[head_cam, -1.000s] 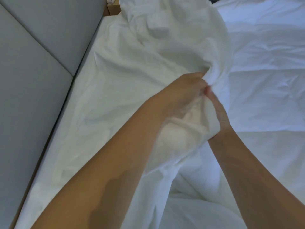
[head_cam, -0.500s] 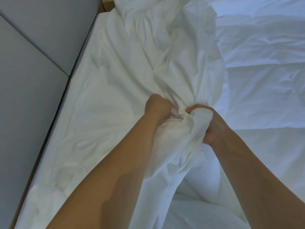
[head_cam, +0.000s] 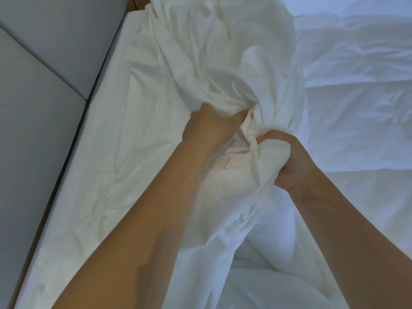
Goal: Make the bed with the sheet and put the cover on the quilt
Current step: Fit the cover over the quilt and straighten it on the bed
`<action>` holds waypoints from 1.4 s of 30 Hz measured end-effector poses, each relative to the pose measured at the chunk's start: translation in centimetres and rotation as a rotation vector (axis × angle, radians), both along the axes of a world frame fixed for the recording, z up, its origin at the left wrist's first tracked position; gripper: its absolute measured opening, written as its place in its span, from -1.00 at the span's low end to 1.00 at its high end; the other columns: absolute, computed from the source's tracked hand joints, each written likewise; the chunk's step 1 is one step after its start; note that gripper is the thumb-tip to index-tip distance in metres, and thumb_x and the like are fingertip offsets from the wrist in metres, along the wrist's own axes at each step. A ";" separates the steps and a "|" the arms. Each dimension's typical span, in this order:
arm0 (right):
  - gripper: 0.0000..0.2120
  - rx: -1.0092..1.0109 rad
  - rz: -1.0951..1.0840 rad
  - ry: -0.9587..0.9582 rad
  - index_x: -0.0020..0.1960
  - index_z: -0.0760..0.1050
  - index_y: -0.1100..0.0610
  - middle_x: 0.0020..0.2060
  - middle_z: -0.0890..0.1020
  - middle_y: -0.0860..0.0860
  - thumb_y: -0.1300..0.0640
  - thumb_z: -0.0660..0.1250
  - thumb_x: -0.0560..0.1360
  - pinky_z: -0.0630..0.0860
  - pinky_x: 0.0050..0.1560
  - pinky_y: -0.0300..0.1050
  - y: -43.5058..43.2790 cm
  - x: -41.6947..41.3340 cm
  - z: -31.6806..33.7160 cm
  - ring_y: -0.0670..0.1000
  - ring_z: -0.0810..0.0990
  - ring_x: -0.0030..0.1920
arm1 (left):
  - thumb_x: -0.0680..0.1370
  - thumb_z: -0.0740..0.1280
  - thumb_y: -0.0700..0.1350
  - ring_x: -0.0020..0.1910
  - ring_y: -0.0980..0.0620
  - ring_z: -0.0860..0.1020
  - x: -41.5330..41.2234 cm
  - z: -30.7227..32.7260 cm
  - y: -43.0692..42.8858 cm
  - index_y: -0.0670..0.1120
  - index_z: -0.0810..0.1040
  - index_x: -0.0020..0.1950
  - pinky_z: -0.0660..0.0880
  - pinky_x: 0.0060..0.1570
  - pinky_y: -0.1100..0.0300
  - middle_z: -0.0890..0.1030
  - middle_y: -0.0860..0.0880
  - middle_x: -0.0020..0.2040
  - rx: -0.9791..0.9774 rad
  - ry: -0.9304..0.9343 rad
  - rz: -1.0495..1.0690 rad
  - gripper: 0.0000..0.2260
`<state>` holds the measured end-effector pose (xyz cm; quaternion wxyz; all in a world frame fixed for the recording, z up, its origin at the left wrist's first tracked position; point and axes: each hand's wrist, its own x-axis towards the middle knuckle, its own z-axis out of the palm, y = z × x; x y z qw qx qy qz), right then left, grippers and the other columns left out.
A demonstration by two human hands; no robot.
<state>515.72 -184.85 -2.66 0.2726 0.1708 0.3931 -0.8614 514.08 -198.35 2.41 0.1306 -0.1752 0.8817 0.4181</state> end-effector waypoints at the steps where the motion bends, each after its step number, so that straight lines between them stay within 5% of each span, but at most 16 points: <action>1: -0.45 0.020 0.001 0.002 -0.64 0.50 0.14 -0.63 0.49 0.01 0.33 0.10 0.48 0.47 -0.49 -0.34 0.2 0.1 0.0 -0.07 0.53 -0.57 | 0.49 0.25 0.27 -0.11 0.03 0.55 0.4 -0.6 0.0 -0.04 0.46 0.00 0.40 -0.22 0.22 0.52 0.03 -0.17 0.070 -0.139 0.009 -0.62; 4: -0.66 0.029 0.095 -0.013 -0.47 0.60 0.16 -0.49 0.60 0.06 0.29 0.22 0.42 0.54 -0.30 -0.23 0.0 0.4 -0.4 0.00 0.61 -0.39 | 0.58 0.23 0.10 -0.44 0.13 0.48 0.6 -1.7 0.8 -0.14 0.43 -0.27 0.39 -0.54 0.35 0.49 0.04 -0.43 0.215 -0.288 0.026 -0.64; 5: -0.87 0.019 0.128 -0.012 -0.33 0.64 0.19 -0.37 0.64 0.09 0.24 0.32 0.34 0.57 -0.17 -0.14 -0.2 0.4 -0.5 0.06 0.64 -0.26 | 0.59 0.24 -0.01 -0.48 0.11 0.49 0.3 -1.8 1.1 -0.15 0.46 -0.28 0.37 -0.61 0.40 0.51 0.01 -0.46 0.271 -0.271 0.045 -0.69; 6: -0.86 0.015 0.154 0.000 -0.20 0.65 0.20 -0.25 0.67 0.13 0.17 0.43 0.27 0.57 -0.08 -0.06 -0.3 0.5 -0.5 0.10 0.65 -0.15 | 0.59 0.24 -0.13 -0.45 0.08 0.50 -0.1 -1.8 1.5 -0.19 0.50 -0.24 0.37 -0.62 0.41 0.53 -0.03 -0.43 0.323 -0.255 0.059 -0.76; 9: -0.48 0.036 0.233 0.037 -0.16 0.70 0.16 -0.14 0.69 0.13 -0.03 0.67 -0.06 0.61 -0.10 -0.07 -0.3 0.4 -0.7 0.07 0.68 -0.11 | 0.57 0.19 -0.31 -0.31 0.01 0.49 -1.2 -1.5 2.2 -0.31 0.55 0.06 0.47 -0.43 0.30 0.54 -0.11 -0.27 0.335 -0.138 0.007 -0.82; 11: -0.44 0.011 0.238 0.033 -0.18 0.70 0.15 -0.15 0.69 0.12 0.01 0.70 -0.14 0.61 -0.18 -0.10 0.0 -0.1 -0.3 0.05 0.68 -0.14 | 0.55 0.19 -0.33 -0.17 -0.01 0.54 -1.9 -0.5 2.3 -0.31 0.57 0.10 0.49 -0.18 0.23 0.60 -0.15 -0.12 0.248 0.009 -0.118 -0.79; 15: -0.82 0.057 0.192 0.086 -0.22 0.67 0.19 -0.30 0.67 0.07 0.19 0.43 0.18 0.62 -0.17 -0.15 0.2 -0.6 0.3 0.00 0.67 -0.26 | 0.50 0.25 -0.29 -0.33 0.22 0.44 -1.6 1.1 0.3 -0.24 0.61 -0.16 0.37 -0.28 0.36 0.57 -0.02 -0.27 0.095 0.175 -0.267 -0.85; 17: -0.85 -0.004 0.135 0.086 -0.28 0.67 0.17 -0.32 0.67 0.06 0.20 0.32 0.25 0.61 -0.15 -0.17 -0.1 -0.3 0.0 -0.01 0.66 -0.26 | 0.49 0.31 -0.11 -0.22 0.16 0.51 -0.7 0.0 -1.0 -0.20 0.63 0.00 0.39 -0.20 0.28 0.61 -0.03 -0.17 0.099 0.118 -0.150 -0.79; 20: -0.82 -0.054 0.062 0.049 -0.25 0.68 0.14 -0.26 0.68 0.06 0.19 0.30 0.28 0.60 -0.12 -0.15 -0.3 0.3 -1.0 0.01 0.66 -0.20 | 0.49 0.27 0.25 0.17 -0.08 0.51 1.4 -2.9 -2.3 -0.23 0.44 0.33 0.37 0.01 0.20 0.53 -0.17 0.24 -0.041 -0.286 0.020 -0.37; 22: -0.82 -0.041 0.069 0.045 -0.33 0.68 0.11 -0.32 0.67 0.03 0.18 0.30 0.28 0.61 -0.18 -0.19 -0.5 0.6 -1.4 -0.02 0.66 -0.24 | 0.48 0.27 0.27 0.08 -0.13 0.55 1.7 -4.6 -2.6 -0.26 0.49 0.23 0.40 -0.06 0.19 0.58 -0.16 0.10 0.015 -0.376 0.074 -0.38; 26: -0.73 -0.021 0.088 0.028 -0.45 0.66 0.10 -0.44 0.64 0.00 0.22 0.28 0.36 0.57 -0.34 -0.27 -1.2 0.7 -0.9 -0.08 0.64 -0.39 | 0.50 0.36 -0.05 -0.24 -0.11 0.52 0.3 -6.1 -2.1 -0.19 0.48 -0.32 0.42 -0.20 0.14 0.52 -0.14 -0.36 0.065 -0.208 0.133 -0.72; 31: -0.47 0.068 0.091 -0.020 -0.52 0.59 0.19 -0.49 0.61 0.04 0.22 0.14 0.58 0.49 -0.51 -0.27 -1.6 1.1 0.0 -0.06 0.59 -0.51 | 0.51 0.15 0.33 -0.24 -0.01 0.58 -0.1 -4.4 -1.0 -0.17 0.57 -0.04 0.50 -0.25 0.17 0.62 -0.07 -0.20 0.434 -0.304 0.331 -0.44; 33: -0.41 0.068 0.081 -0.028 -0.60 0.55 0.19 -0.57 0.58 0.03 0.24 0.12 0.58 0.43 -0.61 -0.31 -1.8 1.2 0.4 -0.09 0.56 -0.58 | 0.53 0.21 0.24 -0.24 -0.03 0.58 -0.3 -3.9 -0.6 -0.15 0.57 -0.09 0.48 -0.28 0.20 0.61 -0.08 -0.24 0.472 -0.237 0.307 -0.55; 36: -0.77 0.053 0.100 -0.029 -0.46 0.60 0.16 -0.53 0.59 0.02 0.24 0.31 0.35 0.49 -0.48 -0.32 -2.3 1.0 -0.1 -0.07 0.60 -0.50 | 0.55 0.26 -0.14 -0.42 0.04 0.37 -0.6 -2.9 0.1 -0.10 0.36 -0.41 0.27 -0.42 0.24 0.31 -0.07 -0.46 0.297 0.145 0.201 -0.67; 38: -0.89 -0.023 0.091 -0.042 -0.29 0.63 0.15 -0.41 0.62 0.05 0.16 0.36 0.23 0.57 -0.29 -0.22 -2.2 0.9 -0.5 0.00 0.63 -0.35 | 0.57 0.26 -0.13 -0.48 0.12 0.27 -0.9 -1.4 1.2 -0.08 0.31 -0.43 0.22 -0.44 0.26 0.24 -0.05 -0.47 0.267 0.291 0.034 -0.64; 42: -0.70 -0.153 0.037 0.041 -0.41 0.65 0.14 -0.44 0.63 0.02 0.12 0.61 -0.12 0.59 -0.33 -0.22 -1.5 1.2 -0.5 -0.04 0.64 -0.39 | 0.58 0.25 -0.01 -0.58 0.16 0.28 -1.3 0.7 1.8 -0.09 0.33 -0.33 0.25 -0.53 0.36 0.33 0.09 -0.54 0.412 0.033 -0.140 -0.68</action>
